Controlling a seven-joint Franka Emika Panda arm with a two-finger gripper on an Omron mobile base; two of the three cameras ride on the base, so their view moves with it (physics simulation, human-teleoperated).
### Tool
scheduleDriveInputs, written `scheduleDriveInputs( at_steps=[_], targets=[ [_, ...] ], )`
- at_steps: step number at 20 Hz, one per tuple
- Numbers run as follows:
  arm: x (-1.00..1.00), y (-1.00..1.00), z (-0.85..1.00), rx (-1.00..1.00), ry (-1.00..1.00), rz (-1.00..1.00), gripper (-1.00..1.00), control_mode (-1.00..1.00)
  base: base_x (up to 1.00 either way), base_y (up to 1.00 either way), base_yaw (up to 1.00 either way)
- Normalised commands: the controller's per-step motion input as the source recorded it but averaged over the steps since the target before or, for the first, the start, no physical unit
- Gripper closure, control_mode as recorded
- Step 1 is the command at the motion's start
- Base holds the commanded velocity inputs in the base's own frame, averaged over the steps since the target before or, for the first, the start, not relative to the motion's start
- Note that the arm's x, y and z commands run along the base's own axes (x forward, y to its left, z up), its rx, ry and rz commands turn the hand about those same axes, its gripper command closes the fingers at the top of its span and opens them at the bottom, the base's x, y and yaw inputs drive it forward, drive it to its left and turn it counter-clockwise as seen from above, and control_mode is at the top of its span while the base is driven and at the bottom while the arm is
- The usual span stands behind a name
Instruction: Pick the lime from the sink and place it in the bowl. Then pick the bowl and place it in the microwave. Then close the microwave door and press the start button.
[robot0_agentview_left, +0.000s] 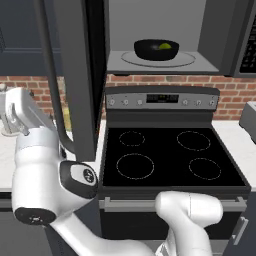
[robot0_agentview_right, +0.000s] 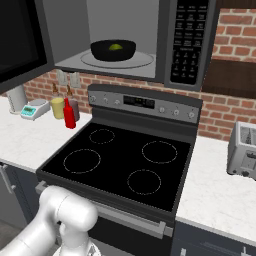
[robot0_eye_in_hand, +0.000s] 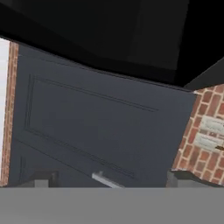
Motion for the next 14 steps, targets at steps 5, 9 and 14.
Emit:
scheduleDriveInputs(
  at_steps=[5, 9, 14],
  targets=[
    [0.00, -0.84, 0.33, 0.16, -0.15, -0.05, -1.00, -1.00, 0.00, 0.00, 0.00],
    [0.00, -1.00, 0.14, 0.27, -0.10, -0.03, -1.00, -1.00, 0.00, 0.00, 0.00],
    [0.05, -1.00, 0.09, 0.33, -0.01, -0.01, -1.00, -1.00, 0.00, 0.00, 0.00]
  ],
)
